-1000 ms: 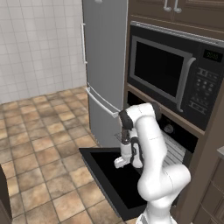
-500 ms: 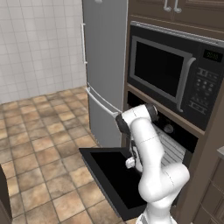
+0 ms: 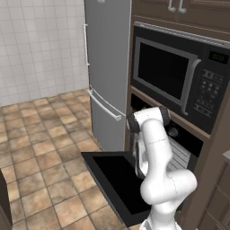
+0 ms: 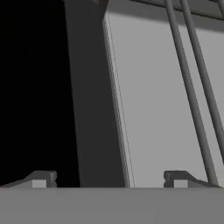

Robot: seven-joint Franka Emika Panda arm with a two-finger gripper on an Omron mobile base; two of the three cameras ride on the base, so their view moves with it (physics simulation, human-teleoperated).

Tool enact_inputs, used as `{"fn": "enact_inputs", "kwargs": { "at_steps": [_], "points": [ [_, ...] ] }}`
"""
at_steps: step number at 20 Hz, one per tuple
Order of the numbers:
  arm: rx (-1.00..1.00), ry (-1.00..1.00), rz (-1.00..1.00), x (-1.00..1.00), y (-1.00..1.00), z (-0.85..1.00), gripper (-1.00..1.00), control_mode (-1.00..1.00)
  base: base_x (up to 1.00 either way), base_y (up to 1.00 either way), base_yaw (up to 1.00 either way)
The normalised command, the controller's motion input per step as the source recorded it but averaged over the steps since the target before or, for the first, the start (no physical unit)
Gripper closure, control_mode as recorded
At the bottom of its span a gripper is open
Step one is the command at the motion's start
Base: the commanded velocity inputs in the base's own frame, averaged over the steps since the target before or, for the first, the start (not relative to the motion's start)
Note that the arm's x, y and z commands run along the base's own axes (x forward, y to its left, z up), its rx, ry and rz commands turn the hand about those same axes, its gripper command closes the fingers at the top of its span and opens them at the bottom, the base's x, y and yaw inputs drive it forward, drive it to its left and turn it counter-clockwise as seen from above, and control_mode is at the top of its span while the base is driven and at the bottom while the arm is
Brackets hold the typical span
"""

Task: Place the fish on the rack of the oven, and slide the rack back inside. Close the oven door.

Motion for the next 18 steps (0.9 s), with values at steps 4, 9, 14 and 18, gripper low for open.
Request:
{"fn": "enact_inputs", "kwargs": {
  "at_steps": [4,9,14,18],
  "points": [
    [0.00,0.00,0.00,0.00,-0.74,0.93,-1.00,-1.00,0.00,0.00,0.00],
    [-0.01,-0.03,0.03,-0.15,-0.28,0.90,-1.00,-1.00,0.00,0.00,0.00],
    [-0.16,-0.11,0.09,-0.40,0.72,0.34,-1.00,-1.00,0.00,0.00,0.00],
    [-0.16,-0.13,0.08,-0.40,0.96,0.80,-1.00,-1.00,0.00,0.00,0.00]
  ]
}}
